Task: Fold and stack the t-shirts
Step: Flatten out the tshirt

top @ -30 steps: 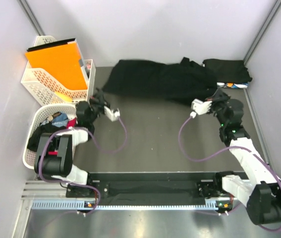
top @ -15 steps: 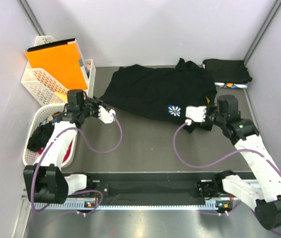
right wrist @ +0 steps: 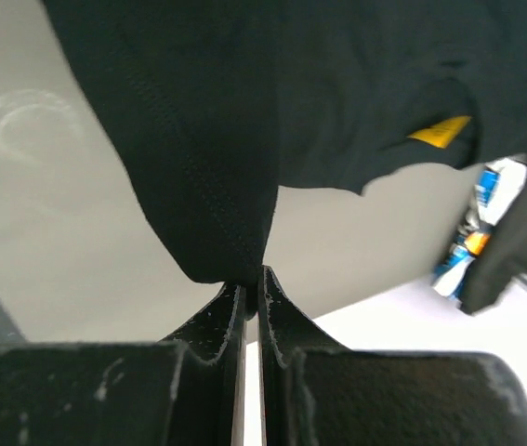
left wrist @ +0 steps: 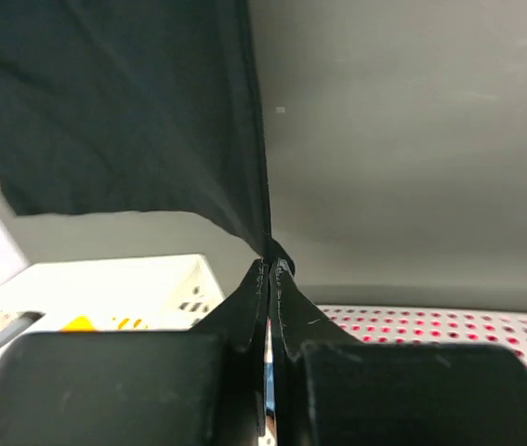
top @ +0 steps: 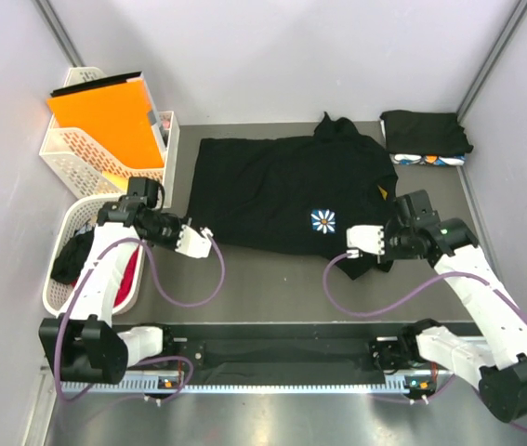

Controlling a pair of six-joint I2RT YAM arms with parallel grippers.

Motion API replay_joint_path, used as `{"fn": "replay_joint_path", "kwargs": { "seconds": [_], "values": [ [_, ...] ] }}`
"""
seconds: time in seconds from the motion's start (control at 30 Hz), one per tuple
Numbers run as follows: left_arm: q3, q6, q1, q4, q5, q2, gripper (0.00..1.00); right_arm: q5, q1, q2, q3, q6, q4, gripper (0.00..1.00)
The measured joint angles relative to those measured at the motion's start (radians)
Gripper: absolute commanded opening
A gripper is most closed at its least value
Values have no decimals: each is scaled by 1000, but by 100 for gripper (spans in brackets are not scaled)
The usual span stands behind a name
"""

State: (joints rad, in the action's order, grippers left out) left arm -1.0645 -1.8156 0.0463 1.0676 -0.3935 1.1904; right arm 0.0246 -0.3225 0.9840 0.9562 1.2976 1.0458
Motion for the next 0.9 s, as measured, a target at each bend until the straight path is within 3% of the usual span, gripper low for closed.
{"fn": "replay_joint_path", "kwargs": {
  "seconds": [0.13, 0.9],
  "values": [
    [-9, -23, 0, 66, 23, 43, 0, 0, -5, 36, -2, 0, 29, 0],
    [101, -153, 0, 67, 48, 90, 0, -18, -132, 106, -198, 63, 31, 0]
  ]
}}
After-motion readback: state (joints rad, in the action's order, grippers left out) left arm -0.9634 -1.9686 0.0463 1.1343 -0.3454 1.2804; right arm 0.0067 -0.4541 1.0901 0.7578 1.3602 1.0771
